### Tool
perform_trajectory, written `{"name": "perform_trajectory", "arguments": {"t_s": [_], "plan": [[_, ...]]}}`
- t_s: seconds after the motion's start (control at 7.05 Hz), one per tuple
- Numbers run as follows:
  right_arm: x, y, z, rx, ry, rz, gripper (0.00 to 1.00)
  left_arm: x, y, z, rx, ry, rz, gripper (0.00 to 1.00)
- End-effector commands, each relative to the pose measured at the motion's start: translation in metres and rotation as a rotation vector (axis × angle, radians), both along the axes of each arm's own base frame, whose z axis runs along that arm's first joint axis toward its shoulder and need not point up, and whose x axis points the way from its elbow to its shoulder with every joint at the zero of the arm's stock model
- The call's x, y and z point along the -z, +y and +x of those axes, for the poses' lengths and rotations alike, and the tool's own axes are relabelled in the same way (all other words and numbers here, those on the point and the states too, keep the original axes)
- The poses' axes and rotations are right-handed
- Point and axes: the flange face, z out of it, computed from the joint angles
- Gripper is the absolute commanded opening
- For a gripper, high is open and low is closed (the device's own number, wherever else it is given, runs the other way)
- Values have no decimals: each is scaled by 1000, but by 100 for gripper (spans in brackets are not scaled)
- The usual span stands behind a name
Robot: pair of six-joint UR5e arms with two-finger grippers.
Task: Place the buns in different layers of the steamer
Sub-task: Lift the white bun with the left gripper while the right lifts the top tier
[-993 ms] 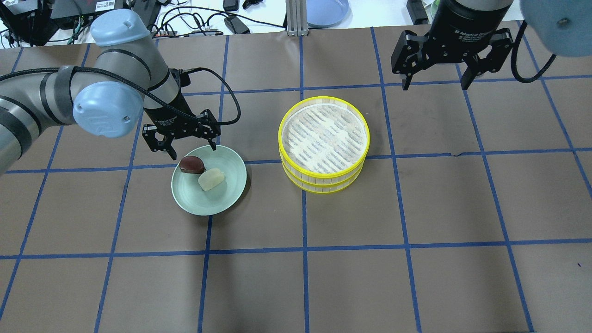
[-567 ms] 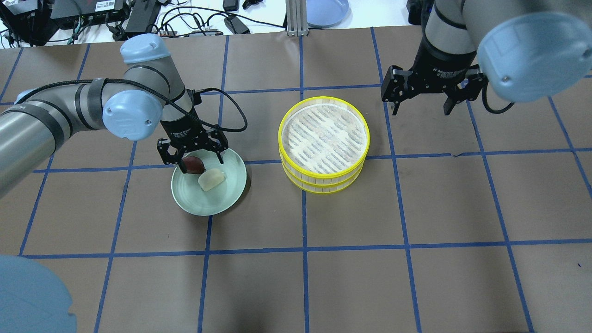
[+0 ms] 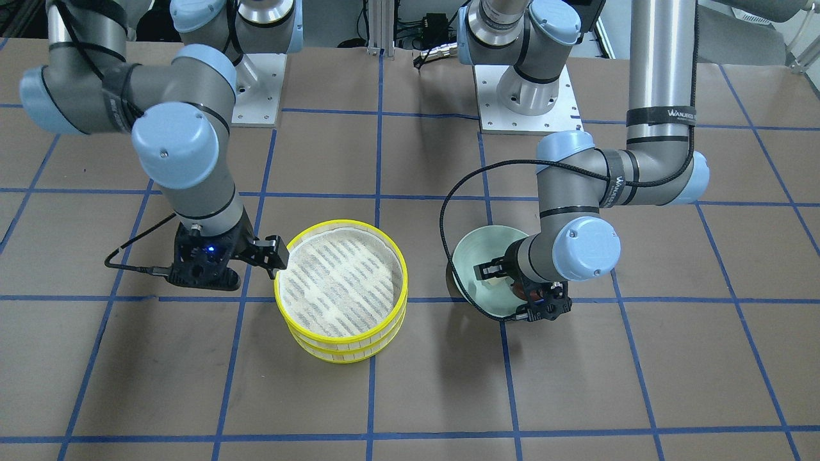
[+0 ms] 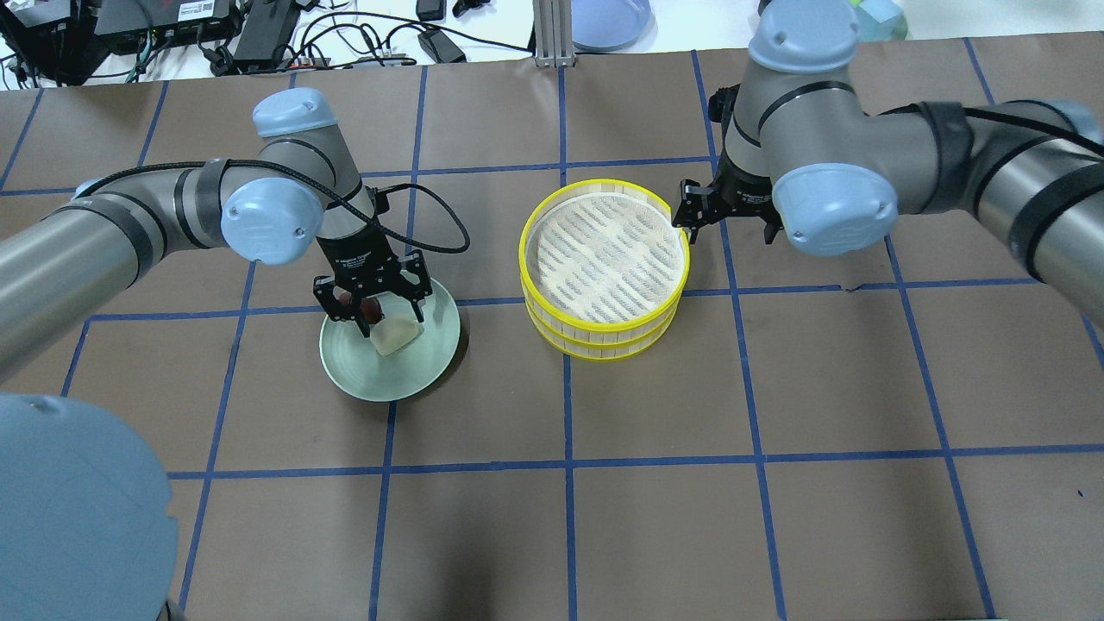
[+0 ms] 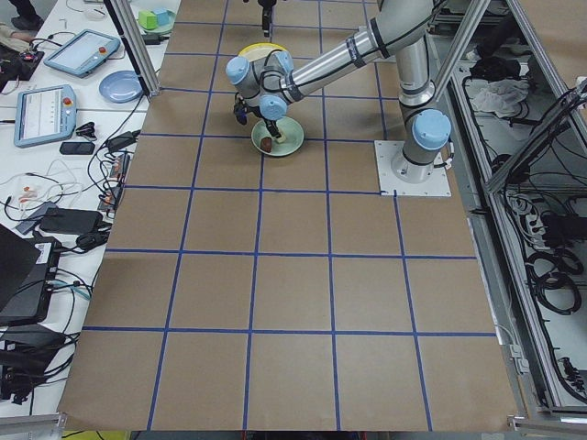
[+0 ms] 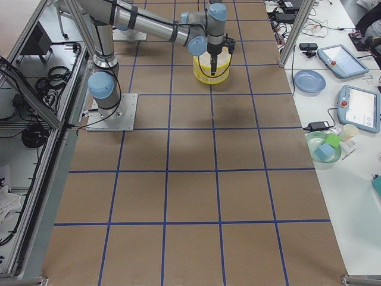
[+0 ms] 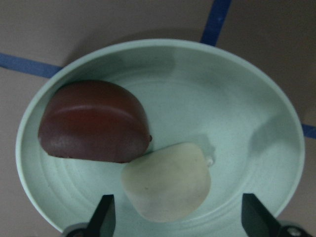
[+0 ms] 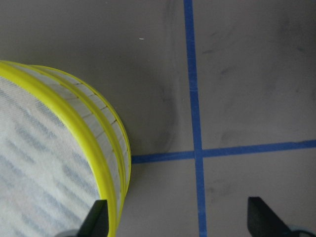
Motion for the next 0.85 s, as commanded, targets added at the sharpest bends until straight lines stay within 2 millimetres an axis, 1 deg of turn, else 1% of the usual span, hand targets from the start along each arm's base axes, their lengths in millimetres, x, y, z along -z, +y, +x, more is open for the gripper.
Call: {"name": "perform_trajectory", "arguments": {"t_s": [0.0,0.14,0.28,0.43,0.57,0.71], "plan": [[19,-5,25,-13,4,-19,100,7,-2,0,8,2,9,4],[19,-5,26,-10,3,-19,100,6,-3,1,0,-6,9,0],[20,-5,27,-11,2,-20,100,0,-5,1,9,-6,-4,0],[20,-6,26,-12,6,-25,77,-14,-9,1,3,-10,-34,0],[19,-6,27,-11,0,-25,39,-38,-19,1,-2,-15,-76,0],[19,-5,26,-11,6,-22,15,-64,-21,-6,-45,-26,-104,0]]}}
